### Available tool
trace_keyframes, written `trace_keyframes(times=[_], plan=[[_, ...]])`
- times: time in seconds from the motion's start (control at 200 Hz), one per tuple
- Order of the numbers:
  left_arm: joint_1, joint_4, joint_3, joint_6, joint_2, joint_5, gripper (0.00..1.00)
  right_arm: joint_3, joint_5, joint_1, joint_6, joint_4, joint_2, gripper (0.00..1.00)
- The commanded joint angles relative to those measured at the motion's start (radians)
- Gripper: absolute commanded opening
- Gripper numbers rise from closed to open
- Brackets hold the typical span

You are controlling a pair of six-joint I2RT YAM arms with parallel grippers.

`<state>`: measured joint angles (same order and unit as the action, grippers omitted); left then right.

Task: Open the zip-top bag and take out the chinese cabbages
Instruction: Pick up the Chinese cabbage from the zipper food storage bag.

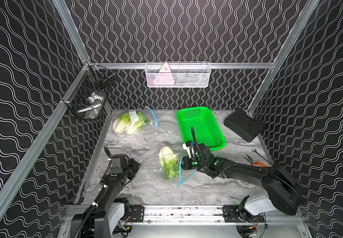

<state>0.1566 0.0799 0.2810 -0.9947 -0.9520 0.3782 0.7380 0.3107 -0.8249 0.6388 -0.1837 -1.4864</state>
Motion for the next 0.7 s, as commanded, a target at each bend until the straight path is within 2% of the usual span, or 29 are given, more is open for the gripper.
trace_keyframes(times=[0.0,0.055,0.09,0.27,0.42,0.49,0.59,0.696], plan=[[0.005,-0.004,0.024,0.066,-0.012,-0.021,0.0,0.031,-0.031,-0.001,-0.038,0.033,-0.047,0.12],[0.005,0.04,0.057,0.111,-0.024,-0.015,0.0,0.051,-0.019,-0.005,-0.036,0.015,-0.085,0.28],[0.005,0.062,0.071,0.138,-0.027,-0.012,0.0,0.062,-0.021,-0.009,-0.036,0.006,-0.106,0.33],[0.006,0.091,0.088,0.163,-0.016,-0.001,0.0,0.111,-0.026,-0.031,-0.041,-0.034,-0.173,0.54],[0.005,0.045,0.063,0.141,-0.044,0.028,0.0,0.119,0.022,-0.037,-0.024,-0.077,-0.216,0.63],[0.005,0.039,0.057,0.138,-0.051,0.029,0.0,0.135,0.037,-0.046,-0.017,-0.079,-0.243,0.71],[0.005,0.032,0.051,0.131,-0.048,0.033,0.0,0.178,0.063,-0.055,-0.004,-0.06,-0.309,0.73],[0.005,0.04,0.049,0.131,-0.047,0.034,0.0,0.215,0.054,-0.078,0.001,-0.031,-0.351,0.59]])
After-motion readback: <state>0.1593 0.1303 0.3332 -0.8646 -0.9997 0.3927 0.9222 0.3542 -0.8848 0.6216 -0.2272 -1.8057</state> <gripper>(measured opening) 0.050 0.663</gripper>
